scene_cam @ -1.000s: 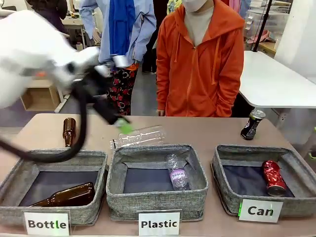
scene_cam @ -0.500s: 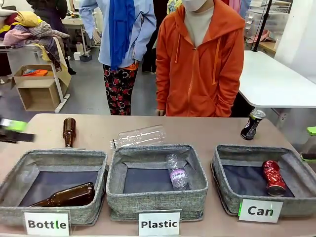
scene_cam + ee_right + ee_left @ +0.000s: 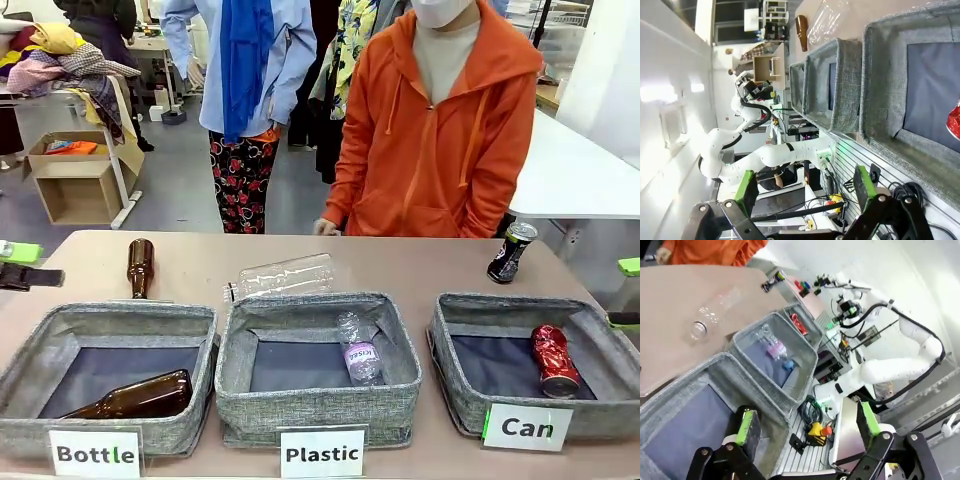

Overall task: Sort the can waste into the basket.
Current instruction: Pick up the can waste from the table and place it in the right Fabric basket.

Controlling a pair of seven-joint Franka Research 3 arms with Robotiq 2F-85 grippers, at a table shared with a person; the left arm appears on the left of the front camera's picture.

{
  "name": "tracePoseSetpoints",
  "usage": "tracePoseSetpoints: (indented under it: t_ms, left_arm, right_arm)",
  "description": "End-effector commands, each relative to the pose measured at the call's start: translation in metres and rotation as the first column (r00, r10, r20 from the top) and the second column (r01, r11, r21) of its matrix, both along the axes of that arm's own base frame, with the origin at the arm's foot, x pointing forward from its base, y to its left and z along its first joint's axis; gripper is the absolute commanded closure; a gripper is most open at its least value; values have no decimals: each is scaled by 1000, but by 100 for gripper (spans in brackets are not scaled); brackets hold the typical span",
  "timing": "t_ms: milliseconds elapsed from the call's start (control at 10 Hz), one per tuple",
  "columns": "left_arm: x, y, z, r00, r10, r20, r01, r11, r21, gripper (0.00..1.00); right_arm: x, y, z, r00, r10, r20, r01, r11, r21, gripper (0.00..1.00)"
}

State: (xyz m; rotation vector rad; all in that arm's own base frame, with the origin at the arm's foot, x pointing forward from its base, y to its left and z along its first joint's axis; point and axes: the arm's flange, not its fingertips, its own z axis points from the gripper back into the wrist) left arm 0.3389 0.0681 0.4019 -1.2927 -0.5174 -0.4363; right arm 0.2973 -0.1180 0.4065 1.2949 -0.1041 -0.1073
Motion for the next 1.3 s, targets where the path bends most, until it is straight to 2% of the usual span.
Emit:
tracePoseSetpoints:
  t_ms: [0,700,800,900,1100,1200]
  left_arm:
    - [-3,2,5,1000,5,-6,-5,1000,14,0]
    - [-3,2,5,1000,5,-6,-5,1000,14,0]
    - [-3,2,5,1000,5,-6,-5,1000,14,0]
    - [-3,2,5,1000,5,-6,-5,1000,14,0]
    - [-3,2,5,1000,5,-6,-5,1000,14,0]
    - [-3,2,5,1000,5,-6,-5,1000,14,0]
  right_arm:
    - [-1,2,3,1000,12,6,-12,1000,-4,0]
    - [0,0,0,1000,0,0,0,1000,0,0]
    - [-6,-11,16,998,7,70,2,992,-124,0]
    - [2,-29,31,964,36,264,40,960,-276,0]
    - [20,-51,42,883,90,460,112,912,-394,0]
    - [34,-65,41,840,125,527,174,859,-481,0]
